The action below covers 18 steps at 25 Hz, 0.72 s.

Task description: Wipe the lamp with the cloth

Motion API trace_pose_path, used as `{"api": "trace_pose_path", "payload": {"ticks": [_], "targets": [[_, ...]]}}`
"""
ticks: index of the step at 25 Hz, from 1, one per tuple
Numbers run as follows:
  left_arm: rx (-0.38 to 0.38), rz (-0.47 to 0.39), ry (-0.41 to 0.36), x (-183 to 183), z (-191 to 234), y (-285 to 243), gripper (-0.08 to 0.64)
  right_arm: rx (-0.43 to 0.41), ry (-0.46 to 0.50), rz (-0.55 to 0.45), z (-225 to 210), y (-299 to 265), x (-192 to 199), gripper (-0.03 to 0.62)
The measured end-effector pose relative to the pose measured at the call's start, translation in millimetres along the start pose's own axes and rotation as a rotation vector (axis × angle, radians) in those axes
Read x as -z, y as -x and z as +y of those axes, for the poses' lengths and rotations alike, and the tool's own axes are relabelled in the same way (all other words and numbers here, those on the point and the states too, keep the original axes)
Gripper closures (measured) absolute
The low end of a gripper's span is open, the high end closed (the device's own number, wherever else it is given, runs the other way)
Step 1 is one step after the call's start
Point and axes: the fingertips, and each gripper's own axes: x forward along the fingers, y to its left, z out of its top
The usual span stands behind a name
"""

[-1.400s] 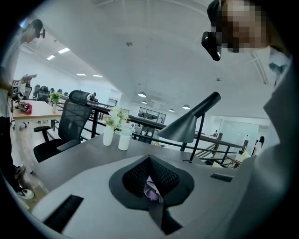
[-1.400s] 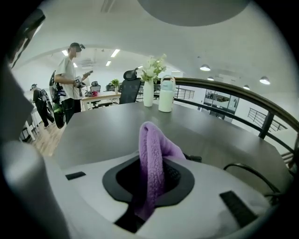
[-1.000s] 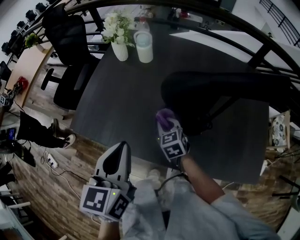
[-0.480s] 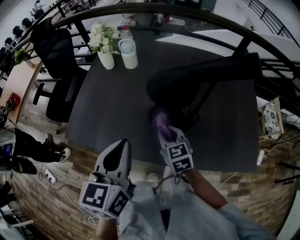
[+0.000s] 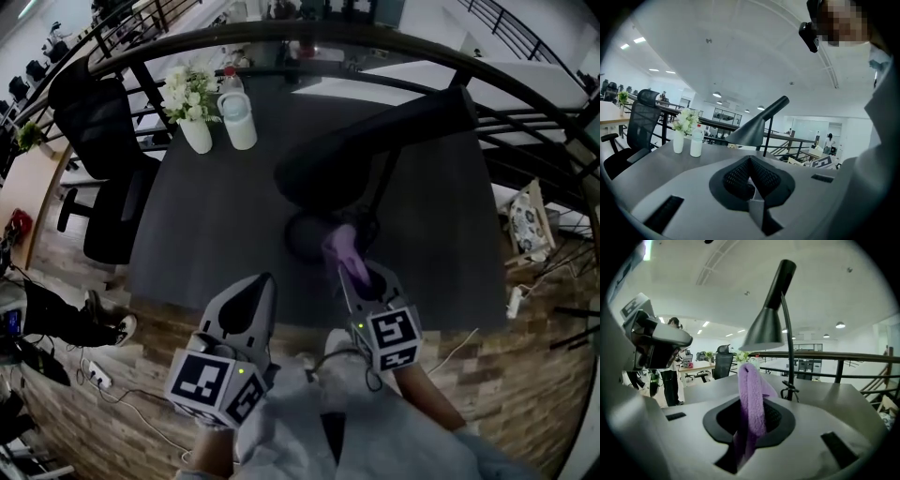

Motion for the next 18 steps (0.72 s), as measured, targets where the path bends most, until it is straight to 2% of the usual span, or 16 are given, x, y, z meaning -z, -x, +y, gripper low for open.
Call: {"api": "trace_pose_path", "payload": {"ticks": [10, 18], "targets": [[0.105, 0.012, -0.030, -0.7, -26.8, -11.5, 0.546, 0.141, -0.072, -0.098, -25.4, 60.8, -30.2, 0.537], [0.142, 0.017, -0.060, -3.6, -38.7, -18.9, 0.546, 0.236, -0.102, -0.154, -42.1, 102.1, -44.0, 0.537]]}}
